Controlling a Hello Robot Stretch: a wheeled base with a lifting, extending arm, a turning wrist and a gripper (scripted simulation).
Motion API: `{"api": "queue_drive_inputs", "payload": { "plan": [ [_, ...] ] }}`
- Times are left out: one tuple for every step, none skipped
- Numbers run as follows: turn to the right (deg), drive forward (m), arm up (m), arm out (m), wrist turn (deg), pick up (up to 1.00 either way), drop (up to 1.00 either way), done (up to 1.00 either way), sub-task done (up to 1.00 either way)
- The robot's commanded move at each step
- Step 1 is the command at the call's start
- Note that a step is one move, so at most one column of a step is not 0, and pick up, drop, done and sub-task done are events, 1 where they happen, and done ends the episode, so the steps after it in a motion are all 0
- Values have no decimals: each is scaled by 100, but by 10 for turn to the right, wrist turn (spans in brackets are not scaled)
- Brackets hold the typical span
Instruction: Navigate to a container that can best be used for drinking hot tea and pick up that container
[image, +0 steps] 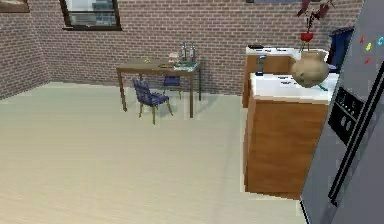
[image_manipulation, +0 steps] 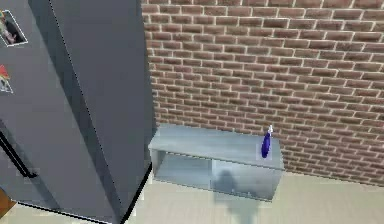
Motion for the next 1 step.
{"api": "queue_drive_inputs", "payload": {
  "plan": [
    [0,100,0,0,0,0,0,0,0]
  ]
}}
